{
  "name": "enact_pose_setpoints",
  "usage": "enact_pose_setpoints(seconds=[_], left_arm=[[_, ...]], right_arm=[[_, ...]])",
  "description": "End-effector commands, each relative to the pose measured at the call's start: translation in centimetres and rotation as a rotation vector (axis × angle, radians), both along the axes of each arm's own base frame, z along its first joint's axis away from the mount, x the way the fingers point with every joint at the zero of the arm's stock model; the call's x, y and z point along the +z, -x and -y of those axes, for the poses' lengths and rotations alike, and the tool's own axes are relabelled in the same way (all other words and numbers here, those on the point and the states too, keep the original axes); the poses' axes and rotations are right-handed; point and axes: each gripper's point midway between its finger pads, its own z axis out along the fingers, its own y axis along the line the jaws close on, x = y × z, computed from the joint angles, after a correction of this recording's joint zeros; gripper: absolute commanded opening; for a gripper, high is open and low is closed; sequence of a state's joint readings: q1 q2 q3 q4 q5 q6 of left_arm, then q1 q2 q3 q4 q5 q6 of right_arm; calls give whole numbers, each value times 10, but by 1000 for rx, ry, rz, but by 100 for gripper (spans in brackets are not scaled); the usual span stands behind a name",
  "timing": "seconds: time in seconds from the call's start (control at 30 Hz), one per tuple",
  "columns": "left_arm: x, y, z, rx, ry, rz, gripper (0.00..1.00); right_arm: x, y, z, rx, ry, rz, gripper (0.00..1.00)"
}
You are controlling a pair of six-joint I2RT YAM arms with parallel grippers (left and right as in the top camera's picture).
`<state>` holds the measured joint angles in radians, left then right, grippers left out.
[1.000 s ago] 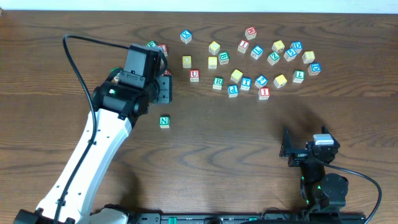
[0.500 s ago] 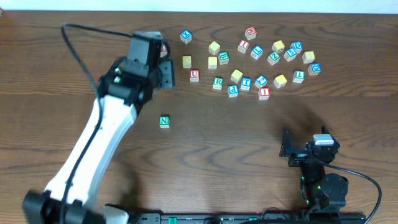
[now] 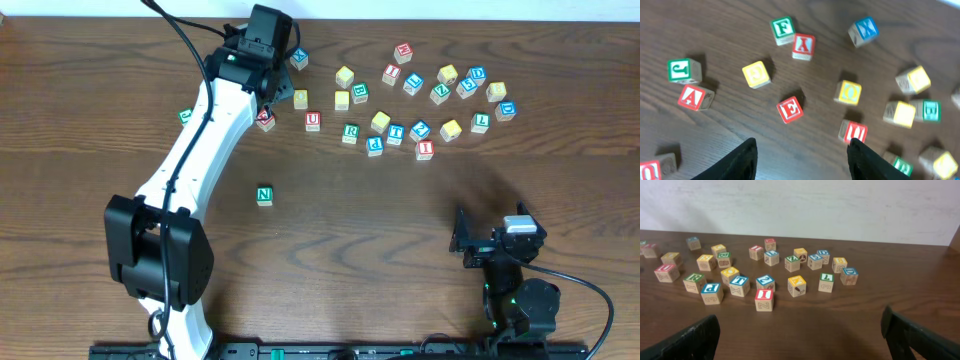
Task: Spell out NEURIPS
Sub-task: 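Move the left gripper back over the red E block, then lower the left gripper onto the red E block, close, and lift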
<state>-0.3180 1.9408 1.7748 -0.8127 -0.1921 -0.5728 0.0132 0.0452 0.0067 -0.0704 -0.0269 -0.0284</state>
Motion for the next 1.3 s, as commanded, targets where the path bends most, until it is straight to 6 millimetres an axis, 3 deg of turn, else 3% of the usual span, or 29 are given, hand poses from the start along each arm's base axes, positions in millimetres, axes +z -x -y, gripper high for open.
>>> enact_pose_setpoints(seconds=[0.0,0.27,0.6,0.87,0.93,1.27], left_arm=[[14,-7,-13,170,12,64,57],[12,-17,-13,206,22,100,57],[-53,-23,-10,200,-24,-21,58],[-83,-21,-11,199,-51,-82,59],[-87,-20,-11,199,-55,-90,63],[-91,-18,-12,200,-60,-101,63]], right_arm=[[-1,0,1,-6,-17,-2,99],[-1,0,1,-6,-17,-3,99],[-1,0,1,-6,-17,-2,99],[-1,0,1,-6,-17,-2,99],[-1,0,1,-6,-17,-3,99],[-1,0,1,-6,-17,-3,99]])
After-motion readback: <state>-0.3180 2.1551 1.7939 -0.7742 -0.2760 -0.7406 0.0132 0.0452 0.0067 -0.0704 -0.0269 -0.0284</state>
